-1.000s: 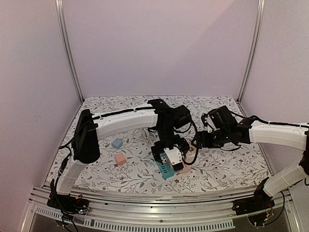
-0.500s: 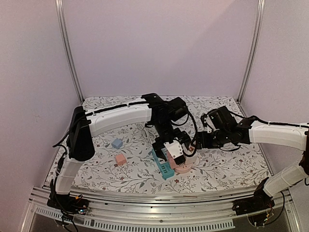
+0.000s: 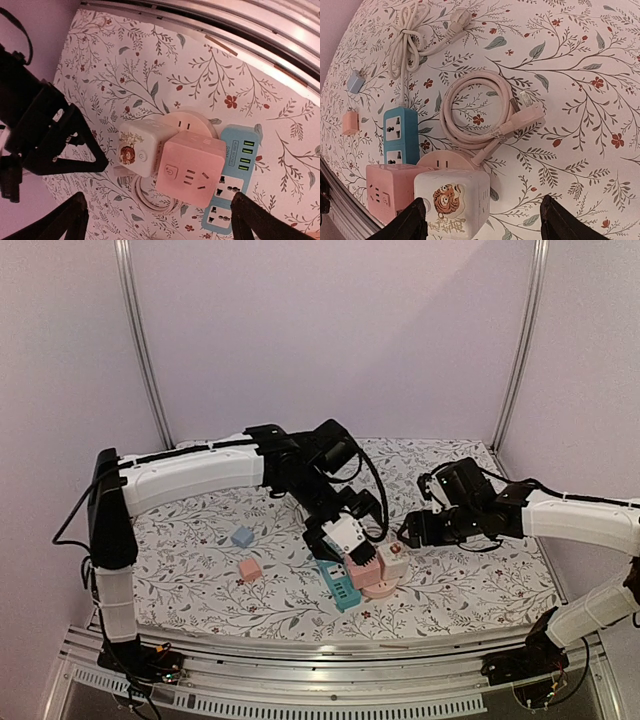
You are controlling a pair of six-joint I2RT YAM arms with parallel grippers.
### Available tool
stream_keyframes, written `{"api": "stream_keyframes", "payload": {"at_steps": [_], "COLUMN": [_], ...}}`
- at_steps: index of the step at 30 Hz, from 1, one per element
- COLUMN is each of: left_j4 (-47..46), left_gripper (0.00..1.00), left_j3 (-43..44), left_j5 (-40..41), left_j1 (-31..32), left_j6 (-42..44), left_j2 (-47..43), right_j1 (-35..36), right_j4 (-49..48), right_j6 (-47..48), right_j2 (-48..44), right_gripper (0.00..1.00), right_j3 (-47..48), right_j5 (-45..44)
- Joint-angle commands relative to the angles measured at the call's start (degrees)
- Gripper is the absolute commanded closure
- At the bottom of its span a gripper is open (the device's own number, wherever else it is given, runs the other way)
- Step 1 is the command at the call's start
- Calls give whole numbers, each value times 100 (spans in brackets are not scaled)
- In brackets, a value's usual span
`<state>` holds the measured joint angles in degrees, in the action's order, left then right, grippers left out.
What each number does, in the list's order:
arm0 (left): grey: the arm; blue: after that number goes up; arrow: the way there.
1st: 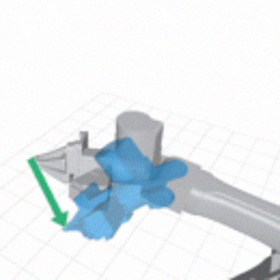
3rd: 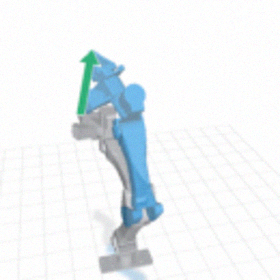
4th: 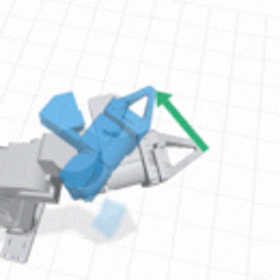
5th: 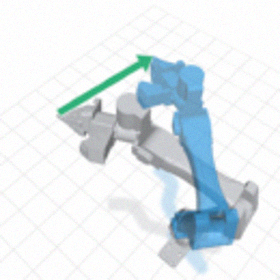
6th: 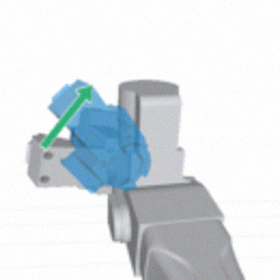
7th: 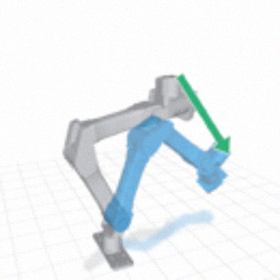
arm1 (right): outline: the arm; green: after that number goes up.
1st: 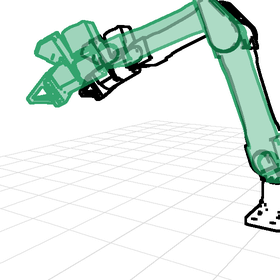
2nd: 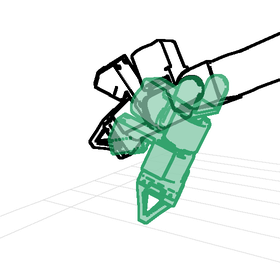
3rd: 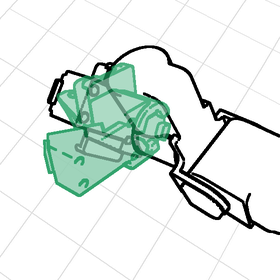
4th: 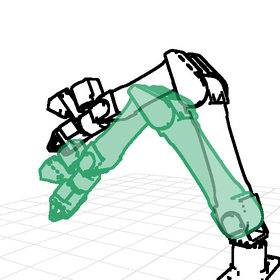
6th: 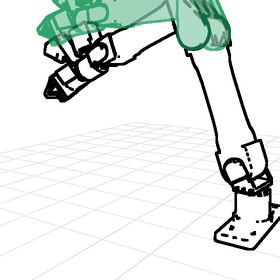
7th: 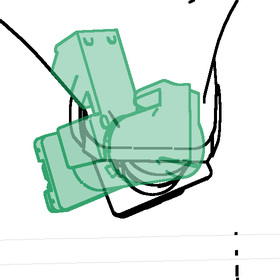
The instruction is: Insert the plug
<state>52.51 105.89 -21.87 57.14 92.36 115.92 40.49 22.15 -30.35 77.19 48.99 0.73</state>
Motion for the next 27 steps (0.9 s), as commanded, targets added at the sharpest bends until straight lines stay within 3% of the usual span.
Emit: {"api": "stream_keyframes", "payload": {"at_steps": [1, 8, 12, 18, 27], "left_j4": [-2154, -4054, -5404, -5349, -5550], "left_gripper": [1, 1, 1, 1, 1], "left_j3": [-1097, -2533, -3333, -3476, -4518], "left_j5": [-182, 587, 1794, 3384, 3559], "left_j1": [-59, -62, -65, -197, -660], "left_j6": [-1500, -3529, -5038, -6374, -8588], "left_j2": [-860, -1917, -2361, -2358, -2981], "right_j1": [37, 81, 220, 663, 1525], "right_j4": [214, 444, 611, 896, 1625], "right_j6": [205, 285, 291, 358, 547], "right_j2": [-189, -355, -400, -177, 576], "right_gripper": [23, 23, 24, 29, 43], "right_j3": [127, 326, 513, 1051, 1944], "right_j5": [-249, -355, -480, -477, -322]}}
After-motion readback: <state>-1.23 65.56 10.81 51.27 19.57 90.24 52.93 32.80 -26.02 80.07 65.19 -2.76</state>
